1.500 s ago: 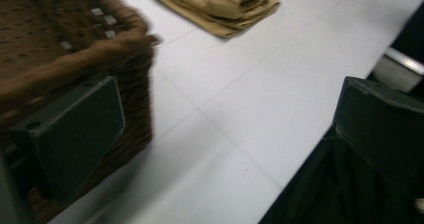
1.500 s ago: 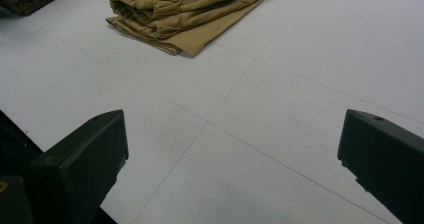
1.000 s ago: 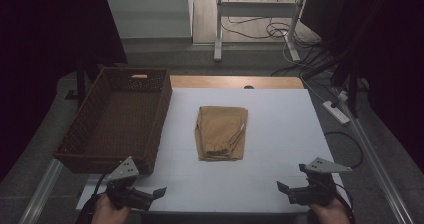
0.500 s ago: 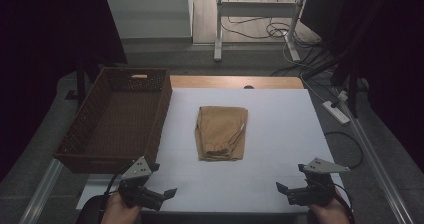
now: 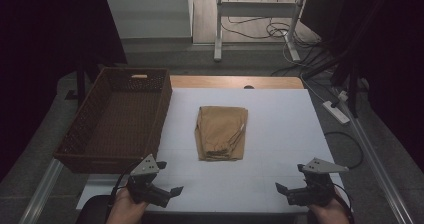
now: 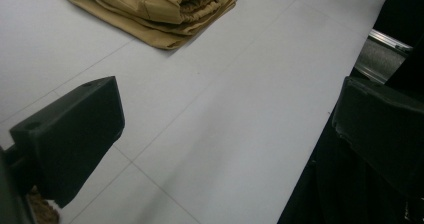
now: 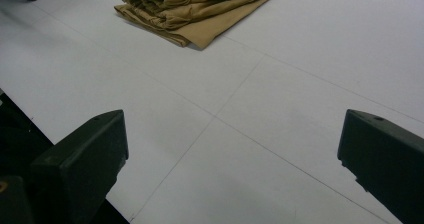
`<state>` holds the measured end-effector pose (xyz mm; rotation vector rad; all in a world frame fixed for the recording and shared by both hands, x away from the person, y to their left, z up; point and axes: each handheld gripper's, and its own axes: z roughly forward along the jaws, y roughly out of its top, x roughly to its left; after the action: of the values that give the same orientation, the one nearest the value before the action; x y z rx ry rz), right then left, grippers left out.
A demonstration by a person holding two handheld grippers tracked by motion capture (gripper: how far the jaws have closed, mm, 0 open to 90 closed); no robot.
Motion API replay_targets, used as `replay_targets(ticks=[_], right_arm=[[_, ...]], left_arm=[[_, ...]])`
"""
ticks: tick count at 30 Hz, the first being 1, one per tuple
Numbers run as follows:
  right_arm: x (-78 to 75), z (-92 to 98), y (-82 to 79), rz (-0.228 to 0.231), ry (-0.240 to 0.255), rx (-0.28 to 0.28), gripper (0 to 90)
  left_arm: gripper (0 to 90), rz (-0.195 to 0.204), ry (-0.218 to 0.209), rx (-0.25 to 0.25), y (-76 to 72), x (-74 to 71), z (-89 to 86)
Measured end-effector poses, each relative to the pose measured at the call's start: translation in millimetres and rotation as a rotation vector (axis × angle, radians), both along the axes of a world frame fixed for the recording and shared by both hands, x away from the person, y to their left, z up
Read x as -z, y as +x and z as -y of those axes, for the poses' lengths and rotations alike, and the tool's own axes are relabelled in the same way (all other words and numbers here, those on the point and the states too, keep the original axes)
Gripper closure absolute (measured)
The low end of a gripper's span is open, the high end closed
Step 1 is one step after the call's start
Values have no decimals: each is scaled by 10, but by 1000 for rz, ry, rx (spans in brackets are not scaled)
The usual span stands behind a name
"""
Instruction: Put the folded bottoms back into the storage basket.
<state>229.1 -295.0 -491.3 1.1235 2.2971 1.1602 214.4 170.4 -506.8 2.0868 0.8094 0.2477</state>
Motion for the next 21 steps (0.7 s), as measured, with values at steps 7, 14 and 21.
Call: replay_targets(ticks=[7, 14, 21], right_arm=[[1, -5, 0, 0, -2, 0, 5], [2, -7, 2, -2, -4, 0, 5], [0, 0, 1, -1, 1, 1, 5]], left_arm=[[0, 0, 6, 29, 57, 11, 61], [5, -4, -29, 67, 175, 11, 116], [3, 2, -21, 71, 334, 24, 191]])
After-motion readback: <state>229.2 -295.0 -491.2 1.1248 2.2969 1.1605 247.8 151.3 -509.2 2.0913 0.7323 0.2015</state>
